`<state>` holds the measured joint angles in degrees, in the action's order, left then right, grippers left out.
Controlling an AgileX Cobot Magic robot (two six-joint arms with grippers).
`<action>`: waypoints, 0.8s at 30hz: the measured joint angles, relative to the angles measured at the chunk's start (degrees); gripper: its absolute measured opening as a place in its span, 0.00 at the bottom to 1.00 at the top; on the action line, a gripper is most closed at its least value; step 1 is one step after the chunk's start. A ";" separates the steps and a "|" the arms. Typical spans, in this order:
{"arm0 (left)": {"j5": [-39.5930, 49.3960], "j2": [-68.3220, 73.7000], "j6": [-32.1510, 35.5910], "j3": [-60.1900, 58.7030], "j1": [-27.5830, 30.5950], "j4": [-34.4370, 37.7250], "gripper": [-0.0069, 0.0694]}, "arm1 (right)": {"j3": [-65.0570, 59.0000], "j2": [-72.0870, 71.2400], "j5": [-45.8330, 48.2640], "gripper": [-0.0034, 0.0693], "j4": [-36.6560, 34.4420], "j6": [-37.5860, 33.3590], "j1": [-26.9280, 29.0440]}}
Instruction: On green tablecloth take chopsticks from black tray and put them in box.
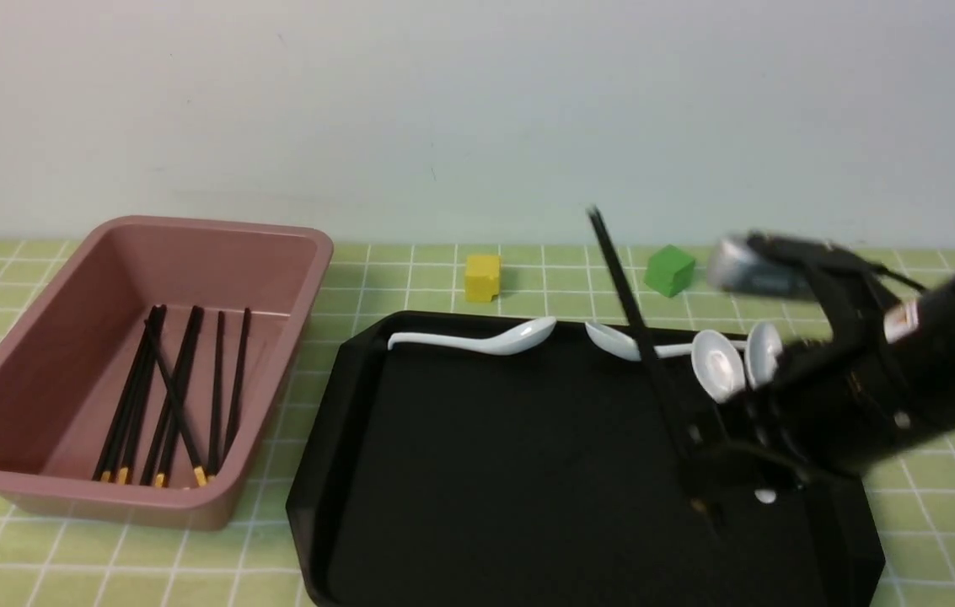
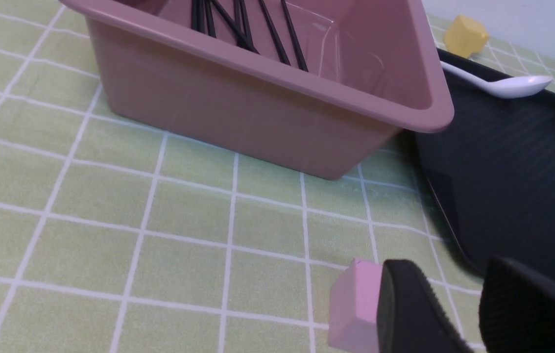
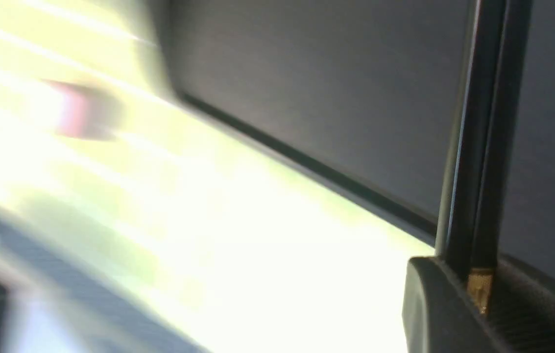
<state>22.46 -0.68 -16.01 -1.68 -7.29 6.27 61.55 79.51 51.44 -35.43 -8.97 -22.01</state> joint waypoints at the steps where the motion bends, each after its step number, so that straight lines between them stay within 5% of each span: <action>1: 0.00 0.00 0.00 0.00 0.00 0.00 0.40 | 1.67 0.50 0.41 0.25 -2.04 -1.54 -0.33; 15: 0.05 0.00 0.00 0.00 0.00 0.00 0.40 | 40.44 33.82 -2.36 0.25 -6.95 -6.03 -18.07; 24: 0.05 0.00 0.00 0.00 0.00 0.00 0.40 | 66.45 58.14 -6.82 0.25 -7.46 -3.70 -22.68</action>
<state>22.51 -0.68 -16.01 -1.68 -7.29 6.27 127.99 137.65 44.62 -42.89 -12.67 -44.69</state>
